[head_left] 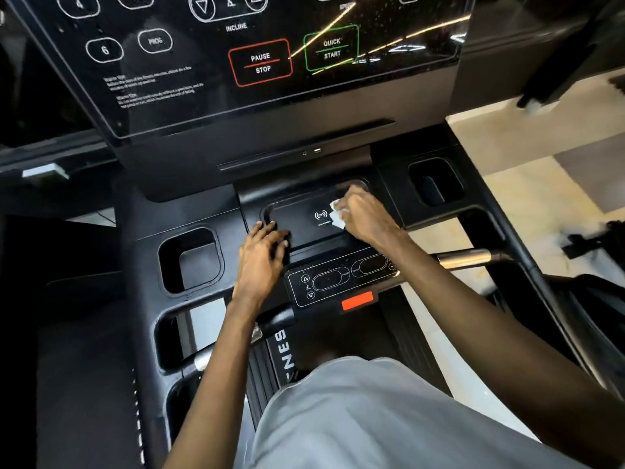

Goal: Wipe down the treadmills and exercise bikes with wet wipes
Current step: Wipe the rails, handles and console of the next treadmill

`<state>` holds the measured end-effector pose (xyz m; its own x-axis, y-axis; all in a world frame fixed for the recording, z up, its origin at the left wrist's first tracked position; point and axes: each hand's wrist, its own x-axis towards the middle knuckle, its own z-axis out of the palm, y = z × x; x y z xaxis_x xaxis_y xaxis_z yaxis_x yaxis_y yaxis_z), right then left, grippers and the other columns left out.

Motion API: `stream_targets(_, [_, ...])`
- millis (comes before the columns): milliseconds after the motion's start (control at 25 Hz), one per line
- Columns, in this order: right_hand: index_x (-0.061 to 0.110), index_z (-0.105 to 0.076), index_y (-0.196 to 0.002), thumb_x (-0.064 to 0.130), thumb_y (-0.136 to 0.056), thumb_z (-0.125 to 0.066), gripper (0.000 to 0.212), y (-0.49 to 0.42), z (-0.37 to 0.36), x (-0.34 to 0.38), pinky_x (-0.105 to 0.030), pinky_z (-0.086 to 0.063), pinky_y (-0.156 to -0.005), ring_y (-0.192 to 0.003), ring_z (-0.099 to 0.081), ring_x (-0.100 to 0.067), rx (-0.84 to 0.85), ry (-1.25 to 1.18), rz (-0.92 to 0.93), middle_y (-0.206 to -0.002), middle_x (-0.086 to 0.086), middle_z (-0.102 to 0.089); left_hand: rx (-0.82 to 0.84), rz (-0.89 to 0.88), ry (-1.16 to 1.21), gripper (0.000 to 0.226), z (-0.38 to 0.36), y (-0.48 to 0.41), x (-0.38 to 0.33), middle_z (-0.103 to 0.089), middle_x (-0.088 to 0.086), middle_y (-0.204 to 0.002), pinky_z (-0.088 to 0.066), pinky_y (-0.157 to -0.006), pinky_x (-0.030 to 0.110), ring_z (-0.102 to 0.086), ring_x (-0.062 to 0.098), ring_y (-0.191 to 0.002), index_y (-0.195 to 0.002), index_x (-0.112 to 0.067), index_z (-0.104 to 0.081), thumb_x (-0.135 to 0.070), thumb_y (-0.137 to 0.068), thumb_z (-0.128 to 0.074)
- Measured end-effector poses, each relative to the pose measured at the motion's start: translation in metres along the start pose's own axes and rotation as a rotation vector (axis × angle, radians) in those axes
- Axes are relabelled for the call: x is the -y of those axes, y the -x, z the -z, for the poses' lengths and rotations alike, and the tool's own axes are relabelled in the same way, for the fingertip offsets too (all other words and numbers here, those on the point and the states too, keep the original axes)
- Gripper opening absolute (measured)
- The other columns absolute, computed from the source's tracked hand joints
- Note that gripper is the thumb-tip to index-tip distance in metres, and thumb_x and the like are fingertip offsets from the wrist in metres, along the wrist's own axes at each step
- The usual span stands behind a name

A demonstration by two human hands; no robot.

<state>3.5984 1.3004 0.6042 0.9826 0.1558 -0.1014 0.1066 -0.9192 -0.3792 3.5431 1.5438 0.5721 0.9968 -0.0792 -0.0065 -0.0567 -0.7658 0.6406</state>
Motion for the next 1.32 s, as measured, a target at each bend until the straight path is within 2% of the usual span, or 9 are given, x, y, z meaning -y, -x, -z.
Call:
stream_targets(120, [0.016, -0.076, -0.111, 0.012, -0.092, -0.067, 0.021, 0.003, -0.001, 0.025, -0.029, -0.048, -0.095, -0.101, -0.064, -0.018, 0.094, -0.022, 0.111, -0.114, -0.001, -0.060, 0.023, 0.023, 0.126, 0.031, 0.009, 0.006, -0.013, -0.064, 0.003, -0.133, -0.037, -0.115, 0.041, -0.051, 0.022, -0.132, -0.126, -0.018, -0.068, -0.034, -0.102, -0.056])
stream_targets(240, [0.021, -0.078, -0.106, 0.018, -0.087, -0.076, 0.019, 0.001, 0.001, 0.038, -0.029, -0.050, -0.084, -0.085, -0.060, -0.009, 0.197, -0.034, 0.202, -0.096, 0.007, -0.057, 0.151, -0.009, 0.201, 0.042, 0.009, 0.022, -0.041, -0.064, 0.000, -0.125, -0.044, -0.105, 0.037, -0.056, 0.017, -0.118, -0.130, -0.020, -0.065, -0.049, -0.103, -0.049])
stream_targets(400, [0.017, -0.079, -0.101, 0.020, -0.084, -0.080, 0.018, 0.003, 0.022, 0.007, -0.019, -0.039, -0.089, -0.108, -0.065, -0.019, 0.129, -0.014, 0.007, -0.103, -0.001, -0.069, 0.155, -0.134, 0.068, 0.048, -0.003, 0.038, -0.055, -0.066, 0.000, -0.121, -0.038, -0.098, 0.029, -0.052, 0.016, -0.111, -0.128, -0.021, -0.067, -0.054, -0.103, -0.043])
stream_targets(520, [0.015, -0.078, -0.104, 0.014, -0.085, -0.078, 0.019, 0.011, 0.028, -0.022, -0.028, -0.050, -0.095, -0.104, -0.068, -0.025, -0.041, -0.030, -0.188, -0.116, -0.009, -0.068, 0.155, -0.142, 0.043, 0.054, -0.002, 0.036, -0.051, -0.065, -0.001, -0.119, -0.038, -0.098, 0.027, -0.050, 0.014, -0.109, -0.128, -0.019, -0.067, -0.059, -0.102, -0.041])
stream_targets(600, [0.016, -0.078, -0.107, 0.017, -0.087, -0.075, 0.020, 0.013, 0.022, -0.022, -0.035, -0.053, -0.096, -0.102, -0.068, -0.026, -0.071, -0.022, -0.184, -0.117, -0.009, -0.066, 0.161, -0.152, 0.019, 0.056, -0.002, 0.036, -0.051, -0.065, 0.000, -0.117, -0.039, -0.098, 0.028, -0.050, 0.014, -0.108, -0.127, -0.018, -0.067, -0.059, -0.102, -0.040])
stream_targets(800, [0.018, -0.077, -0.110, 0.014, -0.091, -0.067, 0.021, 0.001, 0.012, -0.015, -0.022, -0.044, -0.093, -0.110, -0.064, -0.019, 0.046, -0.019, -0.007, -0.116, 0.000, -0.065, 0.241, -0.147, -0.101, 0.064, 0.003, 0.031, -0.057, -0.063, 0.003, -0.125, -0.040, -0.103, 0.034, -0.051, 0.019, -0.116, -0.132, -0.018, -0.062, -0.067, -0.099, -0.035])
stream_targets(1040, [0.016, -0.074, -0.114, 0.013, -0.095, -0.055, 0.027, -0.009, 0.022, -0.046, -0.033, -0.047, -0.095, -0.113, -0.061, -0.019, -0.141, 0.005, -0.090, -0.129, 0.001, -0.057, 0.279, -0.214, -0.188, 0.058, 0.001, 0.021, -0.083, -0.060, 0.000, -0.136, -0.041, -0.109, 0.041, -0.050, 0.021, -0.127, -0.139, -0.024, -0.056, -0.063, -0.101, -0.038])
stream_targets(1160, [0.015, -0.071, -0.102, 0.019, -0.096, -0.054, 0.018, -0.017, 0.021, -0.045, -0.034, -0.051, -0.091, -0.110, -0.061, -0.019, -0.060, 0.037, 0.095, -0.127, 0.001, -0.052, 0.265, -0.165, -0.261, 0.071, -0.006, 0.016, -0.084, -0.061, -0.001, -0.136, -0.040, -0.109, 0.040, -0.050, 0.019, -0.127, -0.139, -0.023, -0.057, -0.074, -0.096, -0.032])
stream_targets(1320, [0.023, -0.068, -0.118, 0.025, -0.101, -0.051, 0.024, -0.023, 0.021, -0.053, -0.033, -0.048, -0.092, -0.115, -0.057, -0.018, -0.006, 0.080, 0.265, -0.128, 0.005, -0.055, 0.262, -0.097, -0.368, 0.087, -0.009, 0.015, -0.086, -0.055, 0.001, -0.146, -0.036, -0.114, 0.040, -0.046, 0.020, -0.136, -0.143, -0.024, -0.053, -0.086, -0.089, -0.022])
